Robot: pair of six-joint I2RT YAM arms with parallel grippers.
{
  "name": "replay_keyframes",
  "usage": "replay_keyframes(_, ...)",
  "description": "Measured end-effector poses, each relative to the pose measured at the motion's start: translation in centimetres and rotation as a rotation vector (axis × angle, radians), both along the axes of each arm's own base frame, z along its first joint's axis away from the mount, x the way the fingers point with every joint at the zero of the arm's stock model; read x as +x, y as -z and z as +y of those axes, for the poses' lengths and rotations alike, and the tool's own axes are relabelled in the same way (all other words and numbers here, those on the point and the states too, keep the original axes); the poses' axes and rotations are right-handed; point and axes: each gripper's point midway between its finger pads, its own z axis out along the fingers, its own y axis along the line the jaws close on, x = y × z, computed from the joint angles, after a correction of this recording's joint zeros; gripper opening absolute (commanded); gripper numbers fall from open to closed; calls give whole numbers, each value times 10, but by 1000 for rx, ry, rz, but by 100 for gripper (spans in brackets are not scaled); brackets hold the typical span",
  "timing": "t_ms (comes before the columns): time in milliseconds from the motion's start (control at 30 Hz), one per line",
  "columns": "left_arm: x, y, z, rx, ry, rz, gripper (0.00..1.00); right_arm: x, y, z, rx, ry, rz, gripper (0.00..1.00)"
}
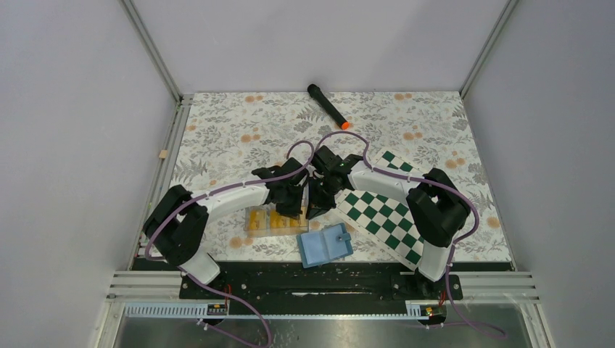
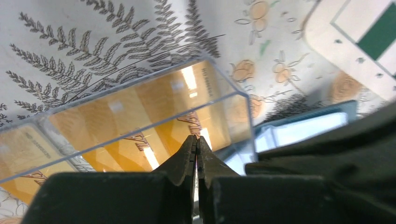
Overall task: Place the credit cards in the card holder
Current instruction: Pick up the credit card from the storage box.
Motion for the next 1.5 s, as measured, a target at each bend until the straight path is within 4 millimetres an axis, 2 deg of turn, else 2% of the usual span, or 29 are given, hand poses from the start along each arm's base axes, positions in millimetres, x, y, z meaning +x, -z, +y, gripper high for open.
replay_keyframes(167, 6, -18, -10, -60, 5, -49, 2, 0, 0, 1, 3, 0, -2, 10)
replay_keyframes(233, 6, -20, -11, -65, 4, -55, 18, 0, 0, 1, 4, -1, -2, 10)
replay_keyframes(300, 6, -20, -10, -61, -2, -54, 27, 0, 0, 1, 4, -1, -2, 10)
replay_keyframes(433, 7, -15, -8, -66, -31, -49, 27, 0, 0, 1, 3, 0, -2, 10)
replay_keyframes(600, -7, 12, 9, -74, -97, 25, 20, 0, 0, 0, 3, 0, -2, 10)
replay_keyframes(767, -2, 11, 11, -117, -136, 24, 18, 0, 0, 0, 3, -1, -2, 10)
replay_keyframes(933, -1, 11, 9, -117, -135, 27, 28, 0, 0, 1, 4, -1, -1, 10)
replay_keyframes(1067, 0, 10, 9, -108, -130, 19, 30, 0, 1, 1, 4, -1, -2, 10)
replay_keyframes(1300, -3, 15, 19, -64, -138, 19, 25, 0, 1, 2, 13, -3, -1, 10)
replay_keyframes(1367, -3, 15, 20, -62, -139, 18, 17, 0, 1, 2, 15, -3, 0, 10)
replay_keyframes(1467, -3, 16, 21, -60, -140, 17, 0, 0, 1, 2, 15, -3, 0, 10)
replay_keyframes(1500, -3, 16, 21, -59, -137, 18, 0, 0, 1, 2, 15, -3, 0, 10)
